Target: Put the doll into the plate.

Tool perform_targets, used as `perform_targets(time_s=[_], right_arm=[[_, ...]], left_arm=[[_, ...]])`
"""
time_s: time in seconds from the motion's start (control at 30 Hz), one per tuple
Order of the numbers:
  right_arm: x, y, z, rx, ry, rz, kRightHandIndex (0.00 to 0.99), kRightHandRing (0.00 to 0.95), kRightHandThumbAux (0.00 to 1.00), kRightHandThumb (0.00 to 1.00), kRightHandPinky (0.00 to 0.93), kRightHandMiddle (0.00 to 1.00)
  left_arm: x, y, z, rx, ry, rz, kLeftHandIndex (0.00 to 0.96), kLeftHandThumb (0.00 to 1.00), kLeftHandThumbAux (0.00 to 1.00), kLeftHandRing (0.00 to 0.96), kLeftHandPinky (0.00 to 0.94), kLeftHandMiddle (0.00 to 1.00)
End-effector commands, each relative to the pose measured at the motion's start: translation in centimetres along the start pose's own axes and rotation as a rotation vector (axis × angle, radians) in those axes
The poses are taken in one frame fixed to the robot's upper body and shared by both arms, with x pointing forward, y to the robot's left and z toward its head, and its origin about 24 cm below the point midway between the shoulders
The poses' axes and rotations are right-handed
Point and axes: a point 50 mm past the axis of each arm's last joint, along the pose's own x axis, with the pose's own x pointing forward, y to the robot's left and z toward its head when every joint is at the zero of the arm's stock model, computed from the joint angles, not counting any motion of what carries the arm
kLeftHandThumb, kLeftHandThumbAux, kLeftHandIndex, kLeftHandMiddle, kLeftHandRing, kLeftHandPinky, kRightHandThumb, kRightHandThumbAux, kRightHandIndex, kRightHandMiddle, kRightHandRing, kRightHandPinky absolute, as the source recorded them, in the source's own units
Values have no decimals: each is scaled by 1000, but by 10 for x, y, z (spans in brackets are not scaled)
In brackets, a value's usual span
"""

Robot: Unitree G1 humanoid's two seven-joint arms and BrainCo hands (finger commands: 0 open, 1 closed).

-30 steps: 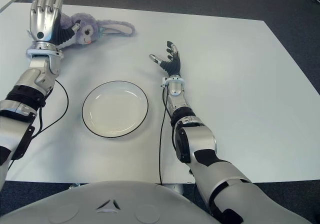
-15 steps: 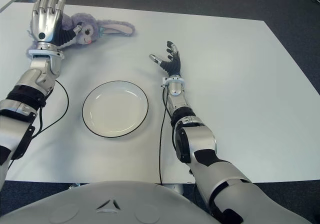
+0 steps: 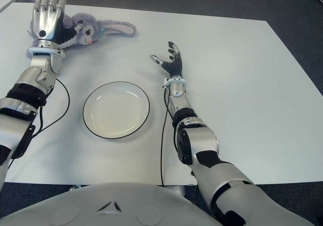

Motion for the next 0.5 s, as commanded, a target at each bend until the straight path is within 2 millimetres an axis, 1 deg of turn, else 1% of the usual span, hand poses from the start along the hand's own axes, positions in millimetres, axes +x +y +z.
perform_targets(time_s=[0.03,0.5], right_arm=[[-80,3,-104,-24,485,30,128,112,768,32,118,126],[-80,3,-104,-29,482,24,137,131,761,48,140,136]], left_arm=[[0,-4,-3,32,-12,-74,0,333,411,29,0,57],[5,-5,-4,79,-21,-143,0,283,402,21,0,42]])
